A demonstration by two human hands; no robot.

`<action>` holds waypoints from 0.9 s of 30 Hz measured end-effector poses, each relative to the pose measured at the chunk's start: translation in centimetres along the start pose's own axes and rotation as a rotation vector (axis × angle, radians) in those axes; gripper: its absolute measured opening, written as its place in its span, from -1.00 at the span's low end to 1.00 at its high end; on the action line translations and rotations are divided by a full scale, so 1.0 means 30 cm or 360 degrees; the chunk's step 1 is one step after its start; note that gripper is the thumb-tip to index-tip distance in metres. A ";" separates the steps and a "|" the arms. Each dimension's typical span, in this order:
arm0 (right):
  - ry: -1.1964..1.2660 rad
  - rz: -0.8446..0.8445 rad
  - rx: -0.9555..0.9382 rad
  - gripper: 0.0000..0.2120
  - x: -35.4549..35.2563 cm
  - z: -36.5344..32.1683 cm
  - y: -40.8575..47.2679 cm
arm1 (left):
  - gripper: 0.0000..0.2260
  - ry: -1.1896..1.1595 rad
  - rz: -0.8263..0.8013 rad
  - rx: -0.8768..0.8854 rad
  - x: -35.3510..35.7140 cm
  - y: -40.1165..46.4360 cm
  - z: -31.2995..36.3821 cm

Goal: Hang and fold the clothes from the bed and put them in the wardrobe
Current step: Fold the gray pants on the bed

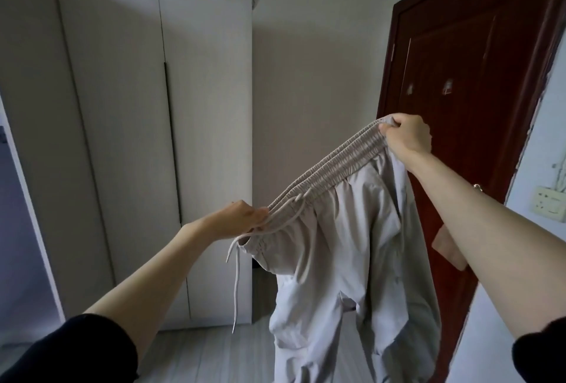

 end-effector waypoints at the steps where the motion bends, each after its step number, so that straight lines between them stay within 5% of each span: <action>1: 0.0005 0.0028 -0.0010 -0.60 -0.006 0.001 0.003 | -0.57 -0.0038 0.0077 0.0016 0.000 0.001 0.001; 6: 0.0034 0.0071 -0.0025 -0.68 -0.022 0.030 0.006 | -0.84 0.0237 0.0125 0.0315 -0.002 0.001 0.009; 12: 0.0081 0.0050 -0.0014 -0.74 -0.014 0.069 -0.003 | -0.68 0.0261 -0.0275 0.0237 0.050 0.006 0.018; 19: 0.0145 0.0034 0.0023 -0.67 0.005 0.063 -0.017 | -0.76 0.0094 0.0509 -0.0086 0.044 0.005 -0.010; 22: 0.0190 0.0039 0.0031 -0.63 0.008 0.059 -0.024 | -0.90 0.0113 0.0531 -0.0054 0.036 0.004 -0.007; 27: 0.0387 0.0047 0.0099 -0.75 0.006 0.073 -0.043 | -0.85 0.0066 0.0620 0.0013 0.045 -0.002 -0.018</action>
Point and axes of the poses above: each hand's wrist, its own y-axis towards the middle knuckle, its own x-axis out of the palm, z = x × y, the point moved 3 cm from there along y, towards the middle knuckle, and after that the axes turned 2 degrees about x, right-handed, at the moved point
